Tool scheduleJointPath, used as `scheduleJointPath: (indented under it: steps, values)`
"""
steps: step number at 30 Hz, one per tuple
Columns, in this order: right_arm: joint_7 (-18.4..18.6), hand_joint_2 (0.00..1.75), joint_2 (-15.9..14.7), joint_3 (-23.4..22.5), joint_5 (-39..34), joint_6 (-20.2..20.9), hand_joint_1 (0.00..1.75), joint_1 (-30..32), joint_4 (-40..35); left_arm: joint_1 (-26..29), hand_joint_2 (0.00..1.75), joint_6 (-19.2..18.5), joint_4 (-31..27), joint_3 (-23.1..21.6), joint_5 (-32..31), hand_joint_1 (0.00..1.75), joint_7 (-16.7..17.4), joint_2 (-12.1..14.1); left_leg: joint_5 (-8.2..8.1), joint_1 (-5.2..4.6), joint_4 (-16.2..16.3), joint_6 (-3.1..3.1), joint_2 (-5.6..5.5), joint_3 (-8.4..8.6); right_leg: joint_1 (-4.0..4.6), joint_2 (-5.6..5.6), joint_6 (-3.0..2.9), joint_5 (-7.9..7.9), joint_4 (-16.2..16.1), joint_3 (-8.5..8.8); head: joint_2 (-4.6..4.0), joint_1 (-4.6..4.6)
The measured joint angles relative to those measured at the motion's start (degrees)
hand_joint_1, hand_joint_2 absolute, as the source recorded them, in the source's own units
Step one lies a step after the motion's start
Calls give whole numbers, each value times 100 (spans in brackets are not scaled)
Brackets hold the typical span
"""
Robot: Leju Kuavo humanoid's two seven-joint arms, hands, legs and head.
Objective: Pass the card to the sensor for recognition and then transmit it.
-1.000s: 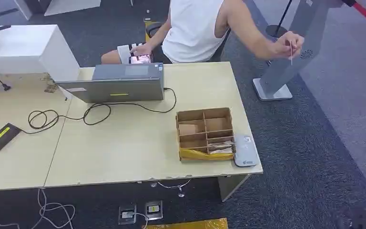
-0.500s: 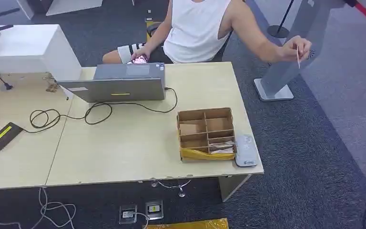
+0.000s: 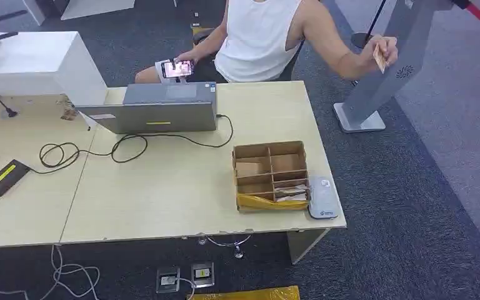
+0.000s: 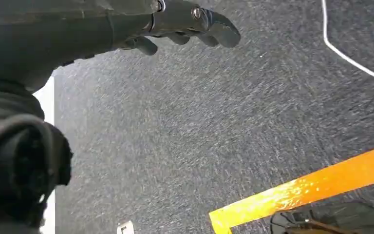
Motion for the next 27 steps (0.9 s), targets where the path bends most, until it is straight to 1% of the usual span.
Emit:
scheduleJointPath:
  steps: [4, 9, 10, 11, 12, 13, 14, 15, 16, 17, 18, 19, 20, 21, 22, 24, 25, 27]
  values:
    - [-161, 175, 393, 596, 4, -184, 0, -138, 11, -12, 0, -2, 0, 0, -90, 0, -33, -24, 1, 6, 0, -3, 10, 6, 7, 4, 0, 0, 0, 3, 0, 2]
    - [-424, 175, 989, 1201, 4, -203, 0, -107, 11, -14, 0, -7, 0, 0, -124, 0, -37, -24, 8, 10, 0, -12, -2, 6, 14, 2, -4, 2, 4, 1, 0, -4]
    - [-412, 175, 1099, 1310, -41, -160, 0, -48, -13, -14, 0, -7, 0, 0, -148, 0, -37, -20, 8, 14, 0, -13, -6, 10, 20, -2, -8, -1, 2, -2, 0, 2]
    - [-200, 175, 1196, 1429, -305, 89, 0, 165, -92, -18, 0, -7, 0, 0, -157, 0, -37, -15, 9, 22, 2, -16, -3, 29, 33, 1, -14, -5, -9, -10, 0, -4]
    - [293, 175, 1191, 1653, -876, 633, 0, 629, -316, -23, 0, -7, -2, 0, -175, 0, -37, -11, 5, 50, 10, -18, -7, 82, 69, 0, -13, -4, -52, 28, 0, -54]
    - [696, 175, 1140, 1854, -1339, 1066, 0, 1127, -511, -13, 0, -9, -2, 0, -196, 0, -37, -7, -1, 79, 15, -22, 0, 125, 113, 29, -14, -5, -94, 84, 0, -72]
    - [2004, 175, 875, 2441, -2701, 2119, 0, 1610, -1053, -6, 0, -9, -2, 0, -212, 0, -37, -4, -5, 95, 36, -16, -15, 122, 115, 34, 0, 6, -113, 107, 0, -15]
    - [3270, 175, 526, 2979, -3752, 2694, 0, 2093, -1600, 12, 0, -9, -4, 0, -216, 0, -37, 11, -4, 75, 38, -13, -26, 62, 76, 26, 1, 6, -94, 95, 0, 56]
    - [4178, 175, 185, 3418, -4443, 2877, 0, 2421, -2226, 28, 0, -9, -2, -2, -219, 0, -37, 11, 13, 26, 29, 10, -41, -25, 7, 16, 15, 15, -45, 35, 0, 92]
    - [4582, 175, -98, 3818, -4836, 2735, 0, 2665, -3014, 47, 0, -9, -2, -2, -218, 0, -37, 11, 17, -24, 25, 16, -26, -122, -48, 31, 24, 21, 10, -49, 0, 94]
    - [4533, 175, -292, 4195, -4863, 2515, 0, 2823, -3892, 69, 0, -7, -2, -2, -216, 0, -37, 15, 10, -59, 20, 16, 37, -245, -93, 100, 28, 22, 42, -118, 0, 98]
    - [4410, 175, -357, 4523, -4633, 2378, 0, 2871, -4685, 82, 0, -4, 2, -2, -218, 0, -37, 55, -25, -75, 11, 3, 144, -216, -104, 211, 28, 22, 45, -146, 0, 85]
    - [4302, 175, -322, 4892, -4520, 2335, 0, 2891, -5353, 73, 0, -7, 2, -2, -218, 0, -37, 107, -85, -69, 6, 7, 262, -152, -87, 322, 26, 23, 35, -143, 0, 77]
    - [4218, 175, -308, 5240, -4491, 2262, 0, 2964, -5787, 21, 0, -11, 2, -4, -223, 0, -37, 129, -90, -49, 8, 11, 302, -95, -67, 366, 26, 23, 34, -113, 0, 44]
    - [4199, 175, -357, 5581, -4478, 2168, 0, 3007, -6132, -34, 0, -13, 0, -4, -234, 0, -37, 118, -95, -37, 9, 13, 297, -65, -50, 359, 23, 20, 29, -78, 0, 46]
    - [4168, 175, -438, 6221, -4399, 2070, 0, 3191, -6779, -115, 0, -26, -4, -7, -271, 0, -37, 92, -57, -38, 10, 29, 213, -87, -53, 250, 25, 10, 32, -64, 0, 48]
    - [4135, 175, -448, 6542, -4298, 2039, 0, 3202, -7133, -117, 0, -33, -17, -9, -286, 0, -37, 90, -31, -40, 10, 22, 154, -96, -53, 193, 23, 10, 35, -77, 0, 30]
    - [4114, 175, -440, 7095, -4054, 2031, 0, 3175, -7682, -108, 0, -57, -44, -37, -328, 0, -37, 87, -9, -21, 11, 4, 77, -123, -34, 120, 20, 9, 36, -74, 0, 39]
